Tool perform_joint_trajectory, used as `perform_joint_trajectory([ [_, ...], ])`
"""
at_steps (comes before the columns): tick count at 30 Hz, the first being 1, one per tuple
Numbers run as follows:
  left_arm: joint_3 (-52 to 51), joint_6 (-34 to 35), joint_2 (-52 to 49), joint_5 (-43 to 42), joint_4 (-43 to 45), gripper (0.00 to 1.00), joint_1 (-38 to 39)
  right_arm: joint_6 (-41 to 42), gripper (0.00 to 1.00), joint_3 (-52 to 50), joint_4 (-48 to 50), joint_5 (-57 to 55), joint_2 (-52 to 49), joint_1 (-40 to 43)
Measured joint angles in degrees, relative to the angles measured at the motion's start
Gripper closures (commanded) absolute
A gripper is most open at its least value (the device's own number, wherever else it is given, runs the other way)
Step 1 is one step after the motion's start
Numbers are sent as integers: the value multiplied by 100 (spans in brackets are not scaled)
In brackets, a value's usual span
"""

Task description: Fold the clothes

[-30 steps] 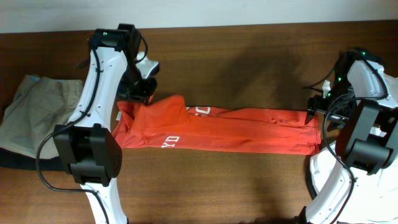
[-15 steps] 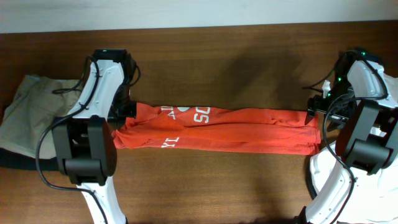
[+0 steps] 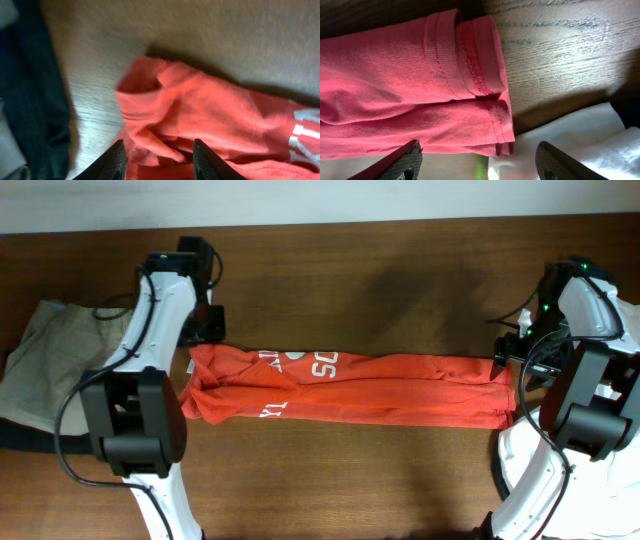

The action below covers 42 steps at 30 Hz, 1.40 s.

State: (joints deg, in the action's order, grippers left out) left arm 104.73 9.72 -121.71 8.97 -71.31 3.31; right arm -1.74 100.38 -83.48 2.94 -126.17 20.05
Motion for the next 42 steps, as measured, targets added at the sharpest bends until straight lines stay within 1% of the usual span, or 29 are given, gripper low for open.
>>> perform_joint_trajectory([
  [4,48,-4,0,2,138,57,-422,-2,24,0,0,0,0,0],
  [6,22,-4,0,-4,264,57,-439,-2,24,0,0,0,0,2],
  [9,-254,-39,0,-284,511,58,-428,0,24,0,0,0,-2,0],
  [10,-382,-74,0,-461,566,62,-424,0,24,0,4,0,0,2],
  [11,-487,-94,0,-573,599,63,-424,-4,24,0,2,0,0,2],
  [12,-605,-107,0,-651,634,66,-424,0,24,0,4,0,0,0],
  [13,-723,-116,0,-695,717,85,-424,-2,24,0,0,0,0,2],
  [14,-903,-131,0,-713,866,99,-424,-4,24,0,0,0,0,0],
  [15,-1121,-179,0,-706,1158,100,-424,0,24,-2,0,-2,0,0],
  [16,-1200,-219,0,-614,1270,100,-424,0,24,-2,2,0,0,0],
  [19,-1228,-214,0,-2,1604,100,-446,0,24,-2,2,0,0,2],
  [20,-1228,-168,0,177,1628,99,-507,0,24,-2,2,0,0,2],
  [21,-1228,-105,0,256,1637,92,-570,0,24,-2,2,0,-2,0],
  [22,-1228,-15,0,310,1657,55,-684,2,24,-2,2,0,0,0],
  [23,-1228,87,0,289,1679,48,-835,0,24,-2,2,0,0,0],
  [25,-1222,122,0,234,1598,46,-962,-2,24,-2,2,0,0,2],
  [27,-1019,127,0,157,1034,44,-970,0,23,-2,11,0,0,0],
  [29,-496,35,85,-68,579,43,-960,0,23,-2,15,0,-2,2],
  [33,-197,-525,739,-1353,289,45,-800,-2,24,-2,15,0,0,2],
  [34,-232,-592,758,-1528,297,46,-660,0,24,-2,13,0,0,2],
  [36,-638,-671,758,-1709,472,47,-304,0,24,-2,15,0,0,2],
  [39,-1410,-669,750,-1816,1172,51,127,0,23,-7,17,2,0,2],
  [42,-1941,-649,739,-1799,1762,53,396,0,23,-7,4,17,0,2],
])
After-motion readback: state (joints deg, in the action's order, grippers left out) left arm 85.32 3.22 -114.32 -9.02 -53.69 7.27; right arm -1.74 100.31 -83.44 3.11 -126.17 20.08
